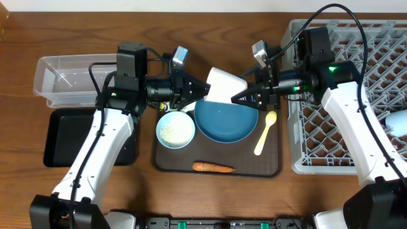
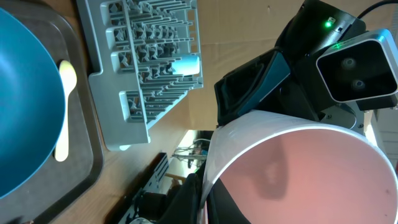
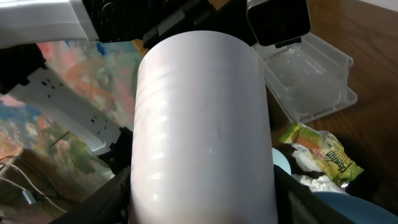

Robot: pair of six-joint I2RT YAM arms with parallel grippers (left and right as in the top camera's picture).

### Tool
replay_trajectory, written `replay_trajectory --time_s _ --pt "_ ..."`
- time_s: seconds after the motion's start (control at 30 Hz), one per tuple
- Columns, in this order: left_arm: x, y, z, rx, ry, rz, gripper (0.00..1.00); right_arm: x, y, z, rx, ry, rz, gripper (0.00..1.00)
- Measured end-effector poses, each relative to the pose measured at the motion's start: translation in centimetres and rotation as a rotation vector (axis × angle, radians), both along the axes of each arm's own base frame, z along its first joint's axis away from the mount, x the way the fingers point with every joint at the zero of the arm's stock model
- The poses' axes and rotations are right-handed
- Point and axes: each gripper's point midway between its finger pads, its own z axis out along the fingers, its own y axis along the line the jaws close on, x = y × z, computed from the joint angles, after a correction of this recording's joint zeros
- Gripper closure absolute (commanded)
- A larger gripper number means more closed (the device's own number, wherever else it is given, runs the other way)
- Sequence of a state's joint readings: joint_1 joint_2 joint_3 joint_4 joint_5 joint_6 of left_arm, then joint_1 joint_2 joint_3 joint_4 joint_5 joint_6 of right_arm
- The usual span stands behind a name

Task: Sort waste into correct bins and load items into the dishwasher rack
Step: 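Lift the pink cup and pass it to the right gripper, then carry the pink cup with the right gripper and place it in the rack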

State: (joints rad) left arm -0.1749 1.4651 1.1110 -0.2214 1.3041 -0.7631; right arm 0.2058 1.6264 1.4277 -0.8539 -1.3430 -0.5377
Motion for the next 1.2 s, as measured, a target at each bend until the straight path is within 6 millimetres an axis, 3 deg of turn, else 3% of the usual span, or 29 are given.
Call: replay_trajectory --time_s 0.03,0.1,0.17,0.33,0.43,0.57,0.7,0.83,1.0,1.2 --pt "0.0 0.0 0.0 0.000 0.001 0.001 0.86 0.0 0.0 0.0 -0.002 -0.001 0.000 0.61" --pt "0.0 -0.1 0.0 0.001 0.000 0.000 0.60 -0.1 0.2 0.0 -0.001 0.000 0.006 0.63" --pt "0.0 -0.1 0.0 0.001 0.000 -0.002 0.43 -0.3 0.5 -0.2 -0.013 0.002 0.008 0.64" --pt "-0.1 0.1 -1.1 0.042 0.005 0.013 0.34 0.5 0.4 -2.1 -0.126 0.056 -0.062 0.72" --pt "0.1 1.3 -3.9 0.159 0.072 0.085 0.32 1.5 -0.3 -3.6 -0.235 0.099 -0.151 0.74" --pt "-1.1 3.7 -8.9 0.415 0.156 0.151 0.29 3.3 -2.7 -6.7 -0.424 0.186 -0.327 0.75" --pt "-2.5 6.5 -12.5 0.667 0.180 0.175 0.28 4.7 -7.8 -8.2 -0.615 0.296 -0.541 0.73" --pt "-3.1 9.4 -13.9 0.854 0.158 0.206 0.28 6.2 -14.5 -6.7 -0.749 0.375 -0.803 0.72" --pt "-3.0 11.7 -11.9 0.955 0.034 0.290 0.28 6.0 -23.6 -4.3 -0.791 0.523 -1.118 0.73" --pt "-3.2 13.0 -8.9 0.981 -0.084 0.378 0.28 1.8 -31.6 -5.7 -0.913 0.776 -1.376 0.73"
